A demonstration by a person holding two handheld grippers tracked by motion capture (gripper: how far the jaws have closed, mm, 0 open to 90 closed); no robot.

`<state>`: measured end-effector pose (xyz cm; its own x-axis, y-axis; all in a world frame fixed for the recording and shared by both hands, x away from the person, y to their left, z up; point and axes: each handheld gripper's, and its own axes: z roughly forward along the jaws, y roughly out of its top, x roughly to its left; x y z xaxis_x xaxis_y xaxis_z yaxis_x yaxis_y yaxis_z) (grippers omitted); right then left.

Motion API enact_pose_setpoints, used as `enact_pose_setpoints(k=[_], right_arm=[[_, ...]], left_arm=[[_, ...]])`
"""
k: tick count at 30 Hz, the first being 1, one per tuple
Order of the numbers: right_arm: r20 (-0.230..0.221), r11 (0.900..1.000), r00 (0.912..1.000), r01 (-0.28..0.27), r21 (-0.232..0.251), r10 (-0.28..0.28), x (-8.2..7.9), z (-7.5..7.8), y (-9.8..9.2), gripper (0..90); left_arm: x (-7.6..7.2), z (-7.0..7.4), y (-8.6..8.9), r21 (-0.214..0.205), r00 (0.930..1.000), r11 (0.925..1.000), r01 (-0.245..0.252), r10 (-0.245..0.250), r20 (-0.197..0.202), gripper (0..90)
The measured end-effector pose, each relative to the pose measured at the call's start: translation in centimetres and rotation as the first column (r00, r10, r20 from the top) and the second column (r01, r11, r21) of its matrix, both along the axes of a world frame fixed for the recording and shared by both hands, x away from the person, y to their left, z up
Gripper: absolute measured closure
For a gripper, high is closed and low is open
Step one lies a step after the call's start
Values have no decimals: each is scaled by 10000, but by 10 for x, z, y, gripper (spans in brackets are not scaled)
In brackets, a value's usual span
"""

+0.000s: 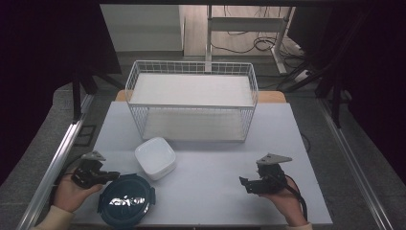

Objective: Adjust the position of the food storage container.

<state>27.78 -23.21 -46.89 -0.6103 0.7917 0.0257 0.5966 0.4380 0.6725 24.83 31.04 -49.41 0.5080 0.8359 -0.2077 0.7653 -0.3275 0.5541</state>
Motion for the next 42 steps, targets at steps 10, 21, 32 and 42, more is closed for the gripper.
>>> enact_pose_setpoints(k=[10, 21, 32, 42], right_arm=[[30, 10000, 10000, -18, 11, 18, -1, 2, 1, 166], [24, 10000, 10000, -30, 16, 30, -1, 2, 3, 166], [-80, 10000, 10000, -8, -7, 8, -1, 0, 5, 165], [-145, 10000, 9999, 6, -42, -6, 0, -2, 5, 165]], left_arm=[[-52, -1, 33, -66, 9919, 9933, -1155, 1150, -535, 900], [-68, -7, 18, -270, 9900, 9934, -1119, 1090, -898, 900], [-71, -8, 2, -314, 9893, 9937, -1076, 1039, -1022, 900], [-70, -9, -16, -585, 9907, 9945, -867, 799, -1098, 900]])
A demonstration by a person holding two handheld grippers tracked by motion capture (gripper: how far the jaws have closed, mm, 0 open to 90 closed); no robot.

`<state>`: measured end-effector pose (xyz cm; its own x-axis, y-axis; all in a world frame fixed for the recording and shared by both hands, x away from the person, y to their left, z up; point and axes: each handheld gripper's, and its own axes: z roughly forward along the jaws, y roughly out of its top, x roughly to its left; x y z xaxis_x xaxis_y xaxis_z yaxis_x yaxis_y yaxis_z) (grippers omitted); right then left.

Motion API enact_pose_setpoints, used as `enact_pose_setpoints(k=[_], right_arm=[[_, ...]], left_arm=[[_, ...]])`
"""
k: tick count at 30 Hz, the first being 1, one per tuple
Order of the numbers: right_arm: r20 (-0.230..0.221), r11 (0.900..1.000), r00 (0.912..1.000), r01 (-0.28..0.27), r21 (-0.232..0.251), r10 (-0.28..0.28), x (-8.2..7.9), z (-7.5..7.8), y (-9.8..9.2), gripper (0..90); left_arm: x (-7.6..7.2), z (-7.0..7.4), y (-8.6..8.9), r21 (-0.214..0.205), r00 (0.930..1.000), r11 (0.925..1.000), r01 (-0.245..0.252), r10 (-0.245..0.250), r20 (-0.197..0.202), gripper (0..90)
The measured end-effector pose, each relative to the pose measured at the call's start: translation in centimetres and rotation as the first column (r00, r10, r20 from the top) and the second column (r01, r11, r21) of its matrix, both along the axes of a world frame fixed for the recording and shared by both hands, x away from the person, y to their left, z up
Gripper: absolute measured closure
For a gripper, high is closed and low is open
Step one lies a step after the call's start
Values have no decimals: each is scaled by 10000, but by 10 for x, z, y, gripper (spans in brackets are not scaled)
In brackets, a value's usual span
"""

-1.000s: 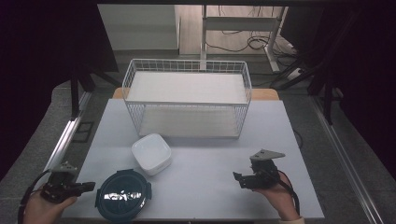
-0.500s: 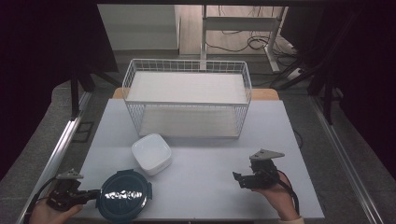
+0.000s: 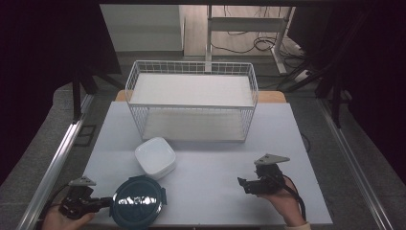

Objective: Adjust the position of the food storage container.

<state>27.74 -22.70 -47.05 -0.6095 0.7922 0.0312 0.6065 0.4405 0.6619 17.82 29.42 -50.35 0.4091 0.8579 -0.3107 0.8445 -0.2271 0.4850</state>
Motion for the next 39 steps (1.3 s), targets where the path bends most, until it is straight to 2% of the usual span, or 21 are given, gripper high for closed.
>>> enact_pose_setpoints(k=[19, 26, 39], right_arm=[[-86, 9999, 9999, -98, -67, 97, 0, -3, 3, 165], [-127, 9999, 9998, -119, -73, 118, 0, -4, 3, 165], [-147, 9999, 9998, -146, -61, 145, -1, -5, 4, 165]], left_arm=[[4, -3, -32, -582, 9996, 9980, 259, -267, -127, 900], [8, -2, -44, -618, 9994, 9975, 338, -345, -103, 900], [21, -1, -75, -651, 9972, 9953, 723, -733, -141, 900]])
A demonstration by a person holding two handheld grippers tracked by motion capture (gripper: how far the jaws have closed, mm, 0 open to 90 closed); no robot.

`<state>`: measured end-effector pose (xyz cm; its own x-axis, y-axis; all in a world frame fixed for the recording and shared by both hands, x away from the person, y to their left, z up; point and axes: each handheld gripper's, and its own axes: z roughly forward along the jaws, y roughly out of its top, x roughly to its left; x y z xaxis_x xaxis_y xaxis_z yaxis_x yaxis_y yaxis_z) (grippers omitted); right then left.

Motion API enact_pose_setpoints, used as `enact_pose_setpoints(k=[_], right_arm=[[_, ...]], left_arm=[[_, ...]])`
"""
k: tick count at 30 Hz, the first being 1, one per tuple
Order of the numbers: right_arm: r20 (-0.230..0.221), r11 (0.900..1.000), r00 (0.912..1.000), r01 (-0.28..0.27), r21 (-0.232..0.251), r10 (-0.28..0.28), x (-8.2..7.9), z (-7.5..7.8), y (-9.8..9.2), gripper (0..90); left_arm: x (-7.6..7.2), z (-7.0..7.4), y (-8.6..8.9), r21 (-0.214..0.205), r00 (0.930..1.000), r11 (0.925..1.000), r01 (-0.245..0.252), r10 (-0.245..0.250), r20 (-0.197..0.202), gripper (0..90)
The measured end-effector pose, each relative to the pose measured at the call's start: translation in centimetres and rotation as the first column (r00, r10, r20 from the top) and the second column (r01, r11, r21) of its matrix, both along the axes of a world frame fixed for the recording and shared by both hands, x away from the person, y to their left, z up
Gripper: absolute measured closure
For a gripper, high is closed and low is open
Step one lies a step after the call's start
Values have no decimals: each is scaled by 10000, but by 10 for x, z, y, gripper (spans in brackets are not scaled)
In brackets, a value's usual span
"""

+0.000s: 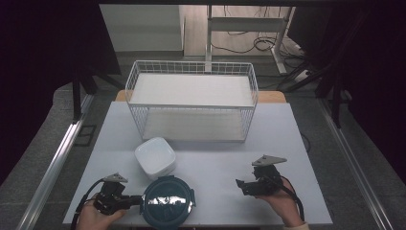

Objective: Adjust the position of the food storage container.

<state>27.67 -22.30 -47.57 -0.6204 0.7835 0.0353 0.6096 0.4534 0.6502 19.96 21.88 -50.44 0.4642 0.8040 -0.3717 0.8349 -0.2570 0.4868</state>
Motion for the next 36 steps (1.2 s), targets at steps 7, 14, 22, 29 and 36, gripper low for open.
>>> enact_pose_setpoints(k=[7, 14, 22, 29, 36], right_arm=[[4, 10000, 10000, 56, 53, -56, 0, 0, -1, 165], [19, 9999, 10000, 97, 62, -97, -1, 1, -2, 165], [34, 9999, 9999, 139, 49, -139, -2, 1, -2, 165], [417, 9974, 9986, 284, 659, -312, -10, 6, -4, 165], [322, 9861, 9994, 24, 1660, -78, -21, 13, 1, 158]], left_arm=[[6, 0, -14, -91, 9999, 9999, 119, -119, -18, 900], [10, 0, -22, -221, 9998, 9996, 176, -176, -4, 900], [10, -1, -19, -506, 9997, 9985, 225, -223, 53, 900], [3, 14, 3, -966, 9922, 9943, -448, 555, 1116, 733], [-5, 28, 12, -1115, 9762, 9882, -1047, 1235, 1783, 298]])
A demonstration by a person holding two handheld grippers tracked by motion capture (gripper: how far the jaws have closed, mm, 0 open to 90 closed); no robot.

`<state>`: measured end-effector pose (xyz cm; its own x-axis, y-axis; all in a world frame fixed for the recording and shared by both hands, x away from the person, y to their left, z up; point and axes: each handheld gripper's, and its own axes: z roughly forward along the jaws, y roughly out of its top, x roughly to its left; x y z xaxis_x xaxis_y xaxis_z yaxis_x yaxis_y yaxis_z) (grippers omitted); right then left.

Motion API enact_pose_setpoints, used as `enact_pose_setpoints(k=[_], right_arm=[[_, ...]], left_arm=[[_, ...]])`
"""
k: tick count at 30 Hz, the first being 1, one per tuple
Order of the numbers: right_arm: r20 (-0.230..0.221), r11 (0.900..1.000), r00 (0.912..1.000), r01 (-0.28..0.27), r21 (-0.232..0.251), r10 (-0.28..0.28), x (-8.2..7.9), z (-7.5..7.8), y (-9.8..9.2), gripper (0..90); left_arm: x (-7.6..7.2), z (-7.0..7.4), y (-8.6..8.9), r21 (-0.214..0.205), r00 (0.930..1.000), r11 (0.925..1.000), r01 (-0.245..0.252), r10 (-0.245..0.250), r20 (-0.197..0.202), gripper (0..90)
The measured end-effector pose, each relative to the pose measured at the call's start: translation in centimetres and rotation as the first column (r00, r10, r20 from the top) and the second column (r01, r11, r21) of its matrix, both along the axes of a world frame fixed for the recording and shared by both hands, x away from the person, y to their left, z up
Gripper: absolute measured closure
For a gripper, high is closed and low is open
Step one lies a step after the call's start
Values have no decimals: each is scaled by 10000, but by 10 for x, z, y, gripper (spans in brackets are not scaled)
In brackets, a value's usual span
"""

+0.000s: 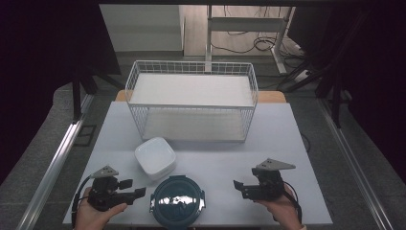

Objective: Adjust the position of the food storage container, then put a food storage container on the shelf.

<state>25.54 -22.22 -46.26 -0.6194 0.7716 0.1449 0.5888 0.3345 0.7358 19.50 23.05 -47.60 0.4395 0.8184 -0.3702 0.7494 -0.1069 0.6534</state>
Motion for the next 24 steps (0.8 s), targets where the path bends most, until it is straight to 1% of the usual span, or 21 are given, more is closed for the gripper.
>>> enact_pose_setpoints(k=[1, 6, 8, 11, 13, 14, 15, 17, 21, 24], right_arm=[[-63, 9999, 9999, -81, 111, 82, -1, 1, 1, 156], [-149, 9996, 9998, -143, 238, 147, -2, 1, 5, 149], [-207, 9997, 9997, -118, 220, 123, -1, 1, 6, 149], [-255, 9995, 9996, -86, 288, 93, -1, 1, 6, 149], [-390, 9993, 9992, -40, 381, 54, -1, 1, 6, 150], [-463, 9990, 9989, -36, 440, 57, -1, 1, 6, 150], [-671, 9984, 9977, -79, 563, 117, -2, -1, 7, 149], [-912, 9976, 9956, -163, 676, 224, -3, -2, 11, 148], [-1288, 9962, 9904, -394, 777, 492, -8, -3, 24, 126], [-1535, 9930, 9853, -590, 1024, 744, -12, -3, 34, 115]], left_arm=[[0, 0, 1, -33, 10000, 10000, -41, 41, 26, 275], [1, -3, 1, 19, 9998, 9998, -192, 191, 48, 209], [2, -3, 0, 3, 9999, 9999, -131, 131, 77, 199], [5, -4, -2, 137, 9999, 9999, 11, -14, 167, 181], [8, -5, -4, 128, 9999, 9999, 42, -43, 127, 166], [9, -6, -5, 77, 10000, 10000, 36, -37, 74, 160], [9, -6, -5, 11, 10000, 10000, 36, -36, 31, 150], [9, -5, -6, -104, 9999, 9999, 116, -117, -80, 132], [8, -4, -8, -459, 9996, 9988, 176, -185, -191, 100], [6, -5, -9, -763, 9985, 9968, 255, -291, -465, 87]])
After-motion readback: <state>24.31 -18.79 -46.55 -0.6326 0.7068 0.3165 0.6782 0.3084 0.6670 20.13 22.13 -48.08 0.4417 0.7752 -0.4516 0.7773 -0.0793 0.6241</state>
